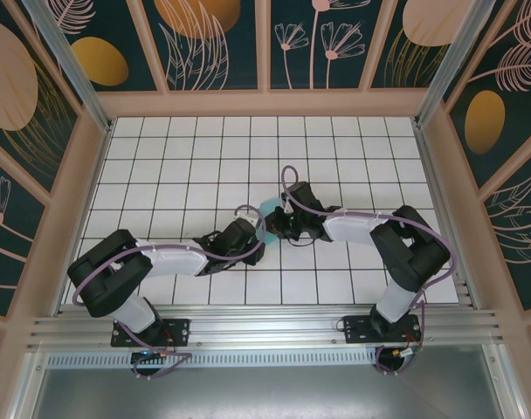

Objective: Fold a paper plane with a square sheet of paper (pick it up from the middle)
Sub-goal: Fourth fold the wing at the center of the table.

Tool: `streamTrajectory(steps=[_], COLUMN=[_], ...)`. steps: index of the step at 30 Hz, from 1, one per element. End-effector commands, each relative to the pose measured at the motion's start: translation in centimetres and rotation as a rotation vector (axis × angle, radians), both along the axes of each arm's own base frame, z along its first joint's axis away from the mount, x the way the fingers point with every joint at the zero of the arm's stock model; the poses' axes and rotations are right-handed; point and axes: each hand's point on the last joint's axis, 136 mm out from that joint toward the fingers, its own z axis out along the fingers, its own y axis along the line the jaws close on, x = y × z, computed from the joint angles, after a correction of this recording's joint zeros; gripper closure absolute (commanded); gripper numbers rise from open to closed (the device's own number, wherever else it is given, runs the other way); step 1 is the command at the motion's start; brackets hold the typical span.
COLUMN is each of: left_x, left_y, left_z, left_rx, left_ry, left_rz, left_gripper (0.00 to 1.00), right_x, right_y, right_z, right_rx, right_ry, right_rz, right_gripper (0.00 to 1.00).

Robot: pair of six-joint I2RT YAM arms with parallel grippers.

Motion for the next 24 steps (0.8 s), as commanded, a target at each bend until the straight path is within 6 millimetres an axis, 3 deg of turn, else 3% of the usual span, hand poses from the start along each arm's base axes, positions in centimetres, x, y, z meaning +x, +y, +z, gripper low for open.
streamTrajectory(steps=[1, 5, 12, 24], left_x=[0.23, 0.1, 0.01, 0.16], left_y=[0.03, 0.29, 0.39, 0.62], left_z=[0.05, 0.18, -0.34, -0.5], left_rx=[0.026, 0.025, 0.042, 0.054], left_ry=[-0.017, -0.025, -0.022, -0.028], left_rz=[-0.005, -0.005, -0.015, -0.006], left_gripper=[0.6, 0.53, 0.51, 0.77], right_x=[0.5, 0.62, 0.63, 0.53], right_y=[0.4, 0.4, 0.5, 0.24], right_z=[0.15, 0.21, 0.24, 0.09], right_rx=[-0.013, -0.018, -0.014, -0.031], right_ry=[-0.007, -0.006, -0.004, -0.002], right_rz=[0.005, 0.006, 0.01, 0.011], right_gripper=[0.89, 0.9, 0.9, 0.85])
